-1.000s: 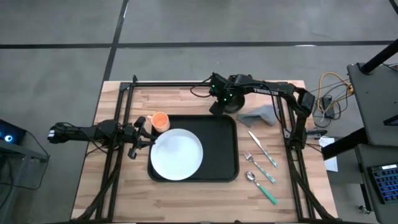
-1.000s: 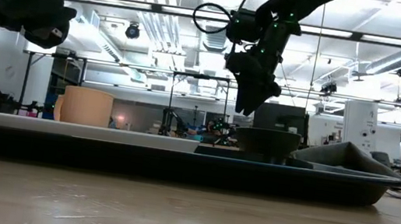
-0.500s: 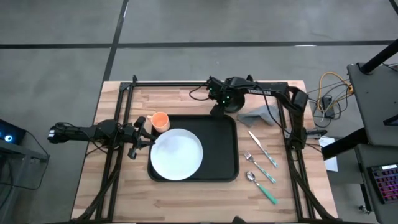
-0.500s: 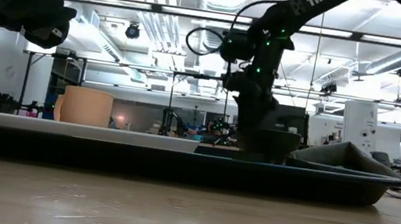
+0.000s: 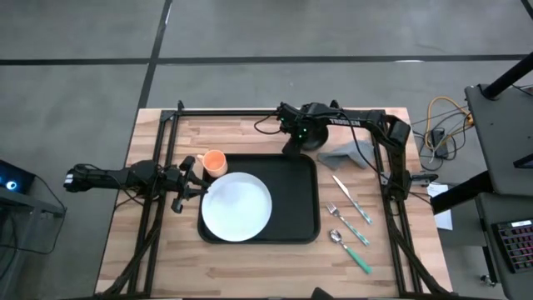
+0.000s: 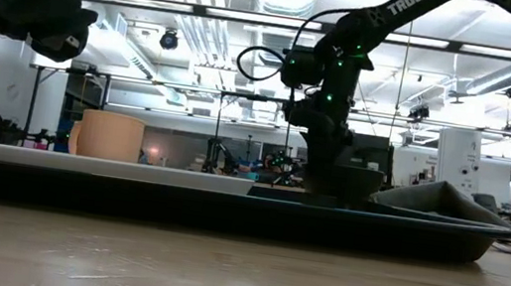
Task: Set up tray
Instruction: Put the black bowl on top of the white plate
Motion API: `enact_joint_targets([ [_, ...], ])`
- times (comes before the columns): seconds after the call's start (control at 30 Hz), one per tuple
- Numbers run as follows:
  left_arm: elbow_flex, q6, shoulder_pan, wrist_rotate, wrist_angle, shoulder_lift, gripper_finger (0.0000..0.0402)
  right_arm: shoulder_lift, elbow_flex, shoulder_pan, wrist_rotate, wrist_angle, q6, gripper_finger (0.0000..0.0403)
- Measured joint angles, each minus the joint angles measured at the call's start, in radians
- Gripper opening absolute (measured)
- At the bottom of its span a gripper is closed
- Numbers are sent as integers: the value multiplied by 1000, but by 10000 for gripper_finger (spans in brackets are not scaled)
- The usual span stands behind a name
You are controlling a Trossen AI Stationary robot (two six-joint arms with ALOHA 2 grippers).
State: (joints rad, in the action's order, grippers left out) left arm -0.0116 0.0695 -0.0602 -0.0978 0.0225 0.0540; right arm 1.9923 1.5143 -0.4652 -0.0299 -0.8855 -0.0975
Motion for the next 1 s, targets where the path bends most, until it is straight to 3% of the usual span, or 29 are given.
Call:
enact_joint_targets([
  [0.1, 0, 0, 0, 0, 0, 0, 80, 0, 0, -1, 0, -2, 2, 35],
  [0.17, 0, 0, 0, 0, 0, 0, 80, -1, 0, 0, -1, 3, 29, 18],
  [0.6, 0, 0, 0, 0, 0, 0, 80, -44, 0, 40, 8, -32, 266, 9],
  [0.77, 0, 0, 0, 0, 0, 0, 80, -78, 0, 106, 8, -42, 407, 9],
  [1.0, 0, 0, 0, 0, 0, 0, 80, -120, 0, 233, 5, -36, 456, 8],
])
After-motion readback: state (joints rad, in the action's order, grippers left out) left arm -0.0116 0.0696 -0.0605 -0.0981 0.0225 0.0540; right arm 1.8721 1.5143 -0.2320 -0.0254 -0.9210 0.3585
